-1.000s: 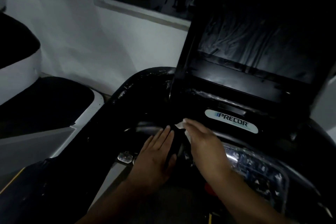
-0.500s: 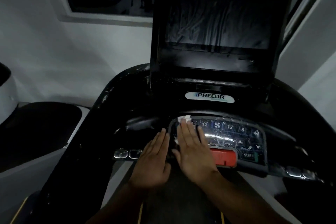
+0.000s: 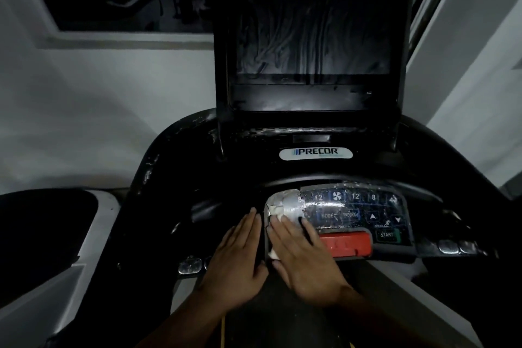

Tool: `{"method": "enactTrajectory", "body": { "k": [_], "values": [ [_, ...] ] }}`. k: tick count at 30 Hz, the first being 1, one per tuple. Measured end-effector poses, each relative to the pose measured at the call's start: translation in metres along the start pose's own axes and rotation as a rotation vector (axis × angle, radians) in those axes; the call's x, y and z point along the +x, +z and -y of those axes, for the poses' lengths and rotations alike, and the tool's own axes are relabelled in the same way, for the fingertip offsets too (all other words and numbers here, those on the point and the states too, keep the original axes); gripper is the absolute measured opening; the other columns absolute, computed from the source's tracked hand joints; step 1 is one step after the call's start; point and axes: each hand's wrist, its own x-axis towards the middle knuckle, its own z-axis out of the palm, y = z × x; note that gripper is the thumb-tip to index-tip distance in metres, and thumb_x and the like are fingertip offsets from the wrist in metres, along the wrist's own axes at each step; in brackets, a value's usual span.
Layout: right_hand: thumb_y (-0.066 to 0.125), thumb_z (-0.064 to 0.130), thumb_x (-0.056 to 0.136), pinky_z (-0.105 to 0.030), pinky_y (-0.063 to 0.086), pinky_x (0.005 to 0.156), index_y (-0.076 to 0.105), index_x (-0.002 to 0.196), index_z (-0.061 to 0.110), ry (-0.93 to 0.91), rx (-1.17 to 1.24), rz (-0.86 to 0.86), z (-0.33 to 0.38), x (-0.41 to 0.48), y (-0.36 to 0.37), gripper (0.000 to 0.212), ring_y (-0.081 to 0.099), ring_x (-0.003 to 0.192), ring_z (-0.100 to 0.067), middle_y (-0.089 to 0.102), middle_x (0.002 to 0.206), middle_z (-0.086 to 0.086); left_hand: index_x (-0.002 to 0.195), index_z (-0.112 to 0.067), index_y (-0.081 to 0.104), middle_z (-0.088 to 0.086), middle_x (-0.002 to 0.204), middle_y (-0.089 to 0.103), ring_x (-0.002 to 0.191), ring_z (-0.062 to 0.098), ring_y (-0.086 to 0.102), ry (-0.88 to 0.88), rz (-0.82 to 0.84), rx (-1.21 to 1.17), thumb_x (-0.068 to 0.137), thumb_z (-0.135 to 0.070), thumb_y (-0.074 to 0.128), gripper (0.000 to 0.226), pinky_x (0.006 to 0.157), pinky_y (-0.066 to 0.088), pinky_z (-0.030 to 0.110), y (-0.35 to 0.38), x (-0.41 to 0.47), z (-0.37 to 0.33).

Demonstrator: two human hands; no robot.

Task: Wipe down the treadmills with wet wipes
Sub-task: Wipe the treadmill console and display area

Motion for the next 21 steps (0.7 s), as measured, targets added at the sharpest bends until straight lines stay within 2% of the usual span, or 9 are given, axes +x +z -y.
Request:
{"method": "enactTrajectory", "body": {
  "k": [3, 5, 7, 9, 11, 13, 16, 19, 21],
  "values": [
    [0.045, 0.026, 0.102, -0.049, 0.014, 0.121, 0.025, 0.158, 0.009, 0.079, 0.03, -0.052, -0.024, 0.024, -0.007, 0.062, 0.019, 0.154, -0.024, 0.02, 0.166, -0.011, 0.153, -0.024, -0.023, -0.005, 0.163, -0.029, 0.152, 0.008, -0.017, 0.024, 0.011, 0.015, 0.087, -0.047, 0.038, 0.093, 0.12, -0.007, 0.024, 0.0, 0.002, 0.004],
    [0.062, 0.007, 0.09, -0.044, 0.018, 0.122, 0.031, 0.156, 0.009, 0.094, 0.108, -0.083, -0.031, 0.038, -0.01, 0.073, 0.024, 0.151, -0.023, 0.026, 0.164, -0.01, 0.148, -0.028, -0.032, -0.009, 0.159, -0.037, 0.149, 0.005, -0.025, 0.015, 0.005, -0.002, 0.09, -0.046, 0.037, 0.092, 0.118, -0.014, 0.021, -0.004, 0.001, 0.001],
    [0.072, -0.001, 0.083, -0.04, 0.03, 0.118, 0.041, 0.152, 0.009, 0.109, 0.191, -0.123, -0.036, 0.046, -0.016, 0.076, 0.039, 0.141, -0.025, 0.04, 0.157, -0.011, 0.143, -0.032, -0.038, -0.013, 0.155, -0.042, 0.145, 0.002, -0.031, 0.007, 0.006, -0.013, 0.094, -0.045, 0.039, 0.092, 0.116, -0.017, 0.02, -0.008, -0.001, -0.002],
    [0.07, 0.006, 0.089, -0.04, 0.039, 0.11, 0.049, 0.147, 0.008, 0.135, 0.207, -0.208, -0.045, 0.048, -0.022, 0.062, 0.05, 0.125, -0.028, 0.053, 0.143, -0.01, 0.141, -0.033, -0.04, -0.014, 0.155, -0.043, 0.145, 0.001, -0.033, 0.003, 0.002, -0.016, 0.095, -0.045, 0.04, 0.093, 0.115, -0.018, 0.019, -0.007, -0.002, -0.002],
    [0.055, 0.024, 0.099, -0.041, 0.034, 0.11, 0.059, 0.138, 0.009, 0.219, 0.173, -0.251, -0.058, 0.054, -0.028, 0.041, 0.055, 0.12, -0.028, 0.061, 0.131, -0.007, 0.143, -0.032, -0.038, -0.013, 0.157, -0.04, 0.147, 0.002, -0.03, -0.003, -0.007, -0.004, 0.094, -0.045, 0.039, 0.093, 0.118, -0.015, 0.02, -0.008, -0.001, -0.003],
    [0.045, 0.034, 0.102, -0.042, 0.028, 0.115, 0.064, 0.131, 0.016, 0.299, 0.141, -0.192, -0.061, 0.064, -0.029, 0.039, 0.055, 0.124, -0.024, 0.067, 0.125, -0.001, 0.147, -0.03, -0.034, -0.012, 0.158, -0.038, 0.148, 0.003, -0.029, -0.016, -0.001, 0.001, 0.094, -0.044, 0.04, 0.092, 0.118, -0.014, 0.021, -0.01, -0.001, -0.006],
    [0.06, 0.024, 0.091, -0.048, 0.026, 0.117, 0.069, 0.123, 0.019, 0.185, 0.16, -0.157, -0.035, 0.082, -0.023, 0.034, 0.058, 0.125, -0.024, 0.07, 0.122, 0.001, 0.158, -0.023, -0.018, -0.01, 0.16, -0.032, 0.15, 0.005, -0.02, -0.05, 0.01, -0.024, 0.091, -0.044, 0.04, 0.091, 0.118, -0.013, 0.02, -0.009, 0.001, -0.007],
    [0.056, 0.026, 0.09, -0.049, 0.034, 0.113, 0.073, 0.113, 0.015, 0.065, 0.143, -0.184, -0.012, 0.087, -0.017, 0.031, 0.056, 0.128, -0.029, 0.065, 0.133, -0.007, 0.162, -0.014, 0.007, -0.001, 0.164, -0.01, 0.154, 0.015, 0.004, -0.057, -0.002, -0.017, 0.087, -0.046, 0.043, 0.089, 0.125, 0.013, 0.035, -0.008, 0.003, -0.006],
    [0.068, 0.02, 0.089, -0.047, 0.048, 0.099, 0.073, 0.11, 0.01, 0.134, 0.175, -0.264, -0.015, 0.084, -0.025, 0.023, 0.057, 0.116, -0.033, 0.064, 0.128, -0.013, 0.158, -0.019, -0.01, -0.005, 0.162, -0.018, 0.152, 0.01, -0.008, -0.041, -0.025, -0.007, 0.092, -0.046, 0.043, 0.089, 0.127, 0.009, 0.035, -0.011, 0.005, -0.008]
  ]
}}
